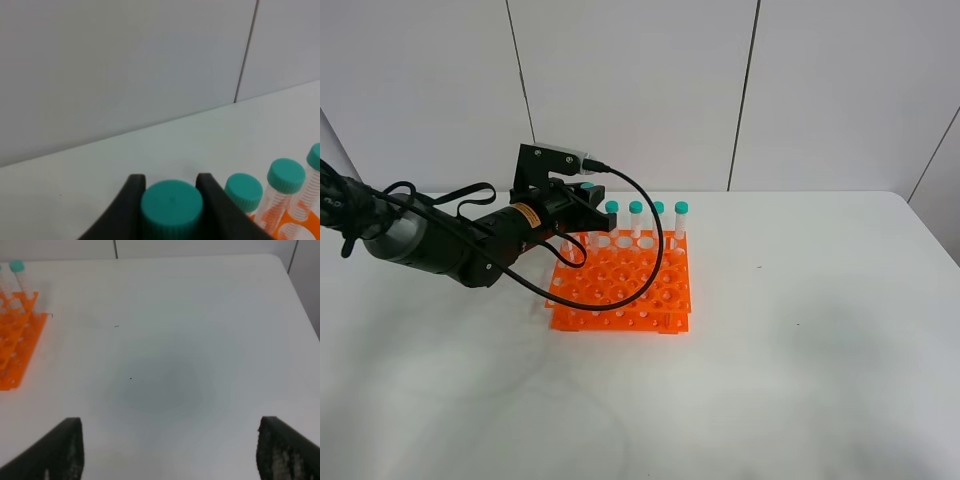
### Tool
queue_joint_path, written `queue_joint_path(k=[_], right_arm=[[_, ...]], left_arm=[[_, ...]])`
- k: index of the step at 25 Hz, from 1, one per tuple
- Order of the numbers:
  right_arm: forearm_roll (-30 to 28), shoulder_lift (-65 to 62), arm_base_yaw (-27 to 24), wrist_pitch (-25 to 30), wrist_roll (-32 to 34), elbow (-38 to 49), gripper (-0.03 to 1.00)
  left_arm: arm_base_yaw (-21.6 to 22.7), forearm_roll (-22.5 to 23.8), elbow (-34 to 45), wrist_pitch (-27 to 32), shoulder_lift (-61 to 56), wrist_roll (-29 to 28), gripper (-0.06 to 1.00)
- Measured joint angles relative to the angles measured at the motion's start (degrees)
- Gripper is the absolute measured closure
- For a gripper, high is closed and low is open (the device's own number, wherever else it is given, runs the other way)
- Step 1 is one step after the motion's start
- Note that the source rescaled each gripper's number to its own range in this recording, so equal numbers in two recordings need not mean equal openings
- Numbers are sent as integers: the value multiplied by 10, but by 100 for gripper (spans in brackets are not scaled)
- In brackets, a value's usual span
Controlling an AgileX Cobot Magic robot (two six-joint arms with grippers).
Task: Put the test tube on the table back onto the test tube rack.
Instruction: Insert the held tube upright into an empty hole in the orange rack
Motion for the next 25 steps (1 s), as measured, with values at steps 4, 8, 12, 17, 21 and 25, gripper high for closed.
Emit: queue_joint_path(k=[4, 8, 12, 17, 21, 25], right_arm=[[0, 0, 0, 0, 0, 0, 12], [0, 0, 0, 0, 0, 0, 12], [0, 0, 0, 0, 0, 0, 12], [0, 0, 0, 0, 0, 0, 12], [0, 0, 0, 0, 0, 0, 12], [0, 0, 0, 0, 0, 0, 12]], left_arm=[[0, 0, 0, -4, 0, 5, 94], [0, -10, 0, -12, 0, 14, 94], [0, -14, 0, -18, 0, 18, 94], [0, -14, 0, -18, 0, 19, 94], [1, -14, 0, -14, 0, 21, 94], [5, -14, 0, -8, 0, 21, 94]])
